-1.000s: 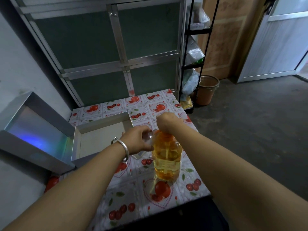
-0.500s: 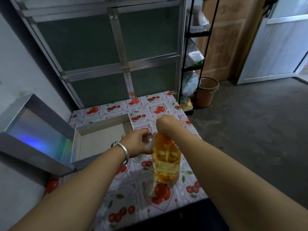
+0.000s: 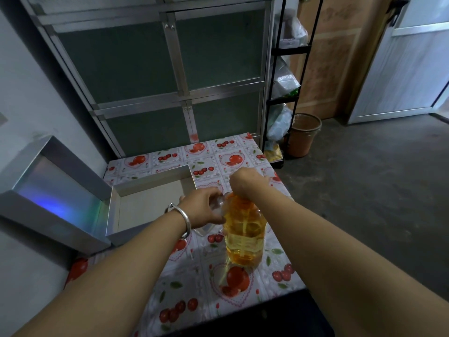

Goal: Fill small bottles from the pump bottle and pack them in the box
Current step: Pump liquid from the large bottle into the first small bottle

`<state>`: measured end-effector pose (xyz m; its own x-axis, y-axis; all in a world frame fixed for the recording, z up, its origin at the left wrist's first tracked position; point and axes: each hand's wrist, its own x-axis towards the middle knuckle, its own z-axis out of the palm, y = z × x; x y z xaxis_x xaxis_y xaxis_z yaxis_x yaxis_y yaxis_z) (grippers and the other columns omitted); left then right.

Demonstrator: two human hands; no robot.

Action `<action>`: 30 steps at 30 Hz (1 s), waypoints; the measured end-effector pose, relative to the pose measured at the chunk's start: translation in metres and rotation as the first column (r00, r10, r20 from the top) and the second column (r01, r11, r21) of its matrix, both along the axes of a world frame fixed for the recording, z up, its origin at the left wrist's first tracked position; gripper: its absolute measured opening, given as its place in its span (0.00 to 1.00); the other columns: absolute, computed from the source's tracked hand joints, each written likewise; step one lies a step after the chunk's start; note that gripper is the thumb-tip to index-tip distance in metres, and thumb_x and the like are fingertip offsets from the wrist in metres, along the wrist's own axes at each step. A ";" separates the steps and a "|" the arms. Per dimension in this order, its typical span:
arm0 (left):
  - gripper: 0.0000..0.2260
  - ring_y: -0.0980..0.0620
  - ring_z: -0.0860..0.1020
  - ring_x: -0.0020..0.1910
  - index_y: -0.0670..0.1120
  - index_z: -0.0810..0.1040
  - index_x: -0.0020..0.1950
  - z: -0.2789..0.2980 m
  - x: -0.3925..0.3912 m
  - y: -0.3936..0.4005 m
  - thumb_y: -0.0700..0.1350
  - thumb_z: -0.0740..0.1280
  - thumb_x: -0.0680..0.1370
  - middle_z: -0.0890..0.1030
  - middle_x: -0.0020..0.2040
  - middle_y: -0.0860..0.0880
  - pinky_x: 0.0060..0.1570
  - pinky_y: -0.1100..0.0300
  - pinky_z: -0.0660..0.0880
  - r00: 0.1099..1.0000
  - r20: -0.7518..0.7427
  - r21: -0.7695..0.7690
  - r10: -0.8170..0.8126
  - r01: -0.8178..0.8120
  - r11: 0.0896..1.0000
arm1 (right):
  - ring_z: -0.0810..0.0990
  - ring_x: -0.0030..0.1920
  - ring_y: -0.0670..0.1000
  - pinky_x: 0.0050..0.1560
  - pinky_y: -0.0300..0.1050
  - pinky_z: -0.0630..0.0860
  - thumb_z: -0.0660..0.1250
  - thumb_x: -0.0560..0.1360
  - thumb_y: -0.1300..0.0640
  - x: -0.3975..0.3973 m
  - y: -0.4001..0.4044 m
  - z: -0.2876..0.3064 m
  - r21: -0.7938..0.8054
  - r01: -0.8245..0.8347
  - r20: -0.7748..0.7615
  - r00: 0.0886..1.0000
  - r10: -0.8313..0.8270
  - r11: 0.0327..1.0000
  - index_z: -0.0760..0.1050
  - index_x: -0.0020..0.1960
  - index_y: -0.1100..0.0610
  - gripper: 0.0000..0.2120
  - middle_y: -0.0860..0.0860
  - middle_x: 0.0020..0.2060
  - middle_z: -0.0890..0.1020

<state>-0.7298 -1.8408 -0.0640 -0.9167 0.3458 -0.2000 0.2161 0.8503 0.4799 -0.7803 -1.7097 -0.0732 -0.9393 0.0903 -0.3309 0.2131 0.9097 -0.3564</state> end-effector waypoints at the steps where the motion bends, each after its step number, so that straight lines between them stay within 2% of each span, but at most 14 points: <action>1: 0.17 0.48 0.76 0.48 0.48 0.76 0.51 0.000 0.000 0.000 0.49 0.75 0.66 0.78 0.47 0.50 0.56 0.46 0.74 1.000 0.000 0.001 0.001 -0.001 1.000 | 0.75 0.52 0.57 0.66 0.60 0.67 0.55 0.78 0.58 0.000 0.002 0.001 -0.060 -0.008 0.006 1.000 0.008 0.998 0.72 0.65 0.58 0.17 0.58 0.54 0.77; 3: 0.17 0.48 0.76 0.48 0.47 0.76 0.52 0.001 0.000 0.000 0.48 0.75 0.66 0.78 0.47 0.49 0.55 0.45 0.74 1.000 -0.003 0.011 0.004 -0.004 1.000 | 0.74 0.62 0.61 0.66 0.61 0.69 0.53 0.79 0.58 -0.003 0.004 0.003 -0.131 -0.046 0.065 0.996 0.055 0.990 0.66 0.70 0.59 0.20 0.59 0.64 0.73; 5: 0.16 0.48 0.76 0.48 0.48 0.75 0.50 0.004 -0.001 0.001 0.48 0.74 0.66 0.78 0.46 0.49 0.55 0.46 0.74 1.000 -0.003 0.030 0.000 0.001 1.000 | 0.68 0.68 0.63 0.68 0.66 0.64 0.53 0.80 0.59 -0.008 0.001 0.002 -0.081 -0.059 0.107 0.992 0.068 0.995 0.59 0.74 0.56 0.23 0.59 0.69 0.68; 7: 0.15 0.49 0.76 0.46 0.49 0.75 0.49 0.004 -0.003 0.001 0.48 0.75 0.66 0.77 0.44 0.51 0.54 0.47 0.74 1.000 -0.010 0.036 -0.007 0.007 0.999 | 0.70 0.63 0.61 0.68 0.65 0.63 0.54 0.78 0.60 -0.011 -0.002 -0.001 -0.051 -0.042 0.066 0.997 0.045 0.998 0.63 0.72 0.56 0.21 0.58 0.63 0.72; 8: 0.15 0.49 0.76 0.46 0.49 0.75 0.49 0.003 -0.002 0.001 0.47 0.75 0.66 0.77 0.44 0.51 0.54 0.47 0.74 1.000 -0.005 0.032 -0.010 0.010 0.999 | 0.72 0.58 0.59 0.67 0.63 0.63 0.55 0.78 0.60 -0.010 0.000 -0.004 -0.030 -0.038 0.050 0.998 0.039 0.999 0.68 0.68 0.57 0.19 0.57 0.56 0.74; 10: 0.16 0.49 0.76 0.47 0.48 0.75 0.50 0.002 0.000 0.000 0.47 0.75 0.66 0.78 0.46 0.50 0.53 0.49 0.75 1.000 -0.009 0.023 -0.014 0.014 1.000 | 0.72 0.49 0.56 0.66 0.61 0.65 0.56 0.77 0.59 -0.008 0.003 -0.008 0.013 -0.029 -0.017 0.999 0.029 0.999 0.72 0.62 0.57 0.15 0.53 0.43 0.73; 11: 0.16 0.49 0.76 0.47 0.48 0.75 0.51 0.002 0.001 -0.001 0.47 0.75 0.66 0.78 0.46 0.50 0.53 0.50 0.76 1.000 -0.013 0.020 -0.010 0.011 1.000 | 0.72 0.49 0.56 0.66 0.61 0.65 0.55 0.77 0.59 -0.009 0.004 -0.009 0.017 -0.029 -0.027 0.999 0.030 0.999 0.72 0.63 0.56 0.16 0.52 0.43 0.73; 14: 0.17 0.48 0.77 0.48 0.48 0.76 0.51 0.000 0.003 -0.004 0.48 0.75 0.66 0.78 0.47 0.50 0.54 0.48 0.75 1.000 -0.004 0.019 0.005 -0.005 1.000 | 0.70 0.64 0.59 0.69 0.64 0.60 0.51 0.80 0.53 -0.007 0.001 -0.008 0.004 -0.054 0.012 0.998 0.054 0.999 0.64 0.71 0.54 0.21 0.55 0.64 0.73; 16: 0.17 0.48 0.76 0.49 0.47 0.76 0.52 0.001 0.004 -0.005 0.48 0.75 0.66 0.79 0.48 0.49 0.56 0.47 0.74 1.000 -0.013 0.012 0.014 -0.014 1.000 | 0.66 0.69 0.61 0.70 0.65 0.60 0.49 0.81 0.52 -0.008 0.002 -0.004 -0.035 -0.076 0.062 0.995 0.078 0.996 0.59 0.74 0.54 0.22 0.58 0.70 0.67; 19: 0.19 0.47 0.77 0.50 0.46 0.76 0.54 0.003 0.003 -0.004 0.47 0.75 0.66 0.79 0.50 0.47 0.56 0.47 0.74 1.000 -0.011 0.026 0.019 -0.019 0.999 | 0.68 0.66 0.62 0.68 0.66 0.62 0.52 0.80 0.60 -0.010 0.001 -0.004 -0.012 -0.108 0.054 0.993 0.109 0.994 0.59 0.75 0.53 0.23 0.58 0.67 0.69; 23: 0.18 0.49 0.76 0.49 0.48 0.75 0.53 0.003 0.003 -0.001 0.48 0.75 0.66 0.78 0.47 0.51 0.55 0.49 0.74 1.000 -0.006 0.009 -0.004 0.004 1.000 | 0.73 0.57 0.57 0.70 0.64 0.59 0.54 0.77 0.60 -0.006 0.001 -0.006 0.025 -0.035 -0.023 0.999 0.035 0.999 0.70 0.67 0.54 0.19 0.55 0.57 0.75; 25: 0.17 0.50 0.76 0.48 0.48 0.75 0.52 0.002 0.004 -0.001 0.48 0.75 0.66 0.77 0.46 0.52 0.55 0.50 0.74 1.000 -0.002 0.010 -0.003 0.003 1.000 | 0.72 0.60 0.58 0.70 0.65 0.55 0.53 0.77 0.59 -0.002 0.001 -0.005 0.023 -0.028 -0.028 0.999 0.029 0.999 0.70 0.66 0.54 0.19 0.55 0.59 0.75; 28: 0.17 0.51 0.75 0.47 0.49 0.74 0.51 0.002 0.005 -0.001 0.47 0.75 0.67 0.75 0.45 0.53 0.54 0.52 0.74 1.000 -0.004 0.007 -0.006 0.006 1.000 | 0.73 0.63 0.61 0.68 0.64 0.64 0.52 0.79 0.57 0.004 0.004 0.003 -0.094 -0.051 0.007 0.999 0.051 0.994 0.69 0.68 0.58 0.19 0.58 0.63 0.75; 30: 0.16 0.50 0.75 0.48 0.49 0.74 0.51 0.003 0.004 -0.002 0.47 0.75 0.67 0.76 0.46 0.52 0.54 0.51 0.74 1.000 -0.004 0.003 -0.008 0.008 1.000 | 0.70 0.67 0.62 0.67 0.65 0.65 0.52 0.80 0.57 0.000 0.003 0.005 -0.096 -0.082 0.056 0.995 0.088 0.992 0.63 0.72 0.58 0.21 0.60 0.67 0.71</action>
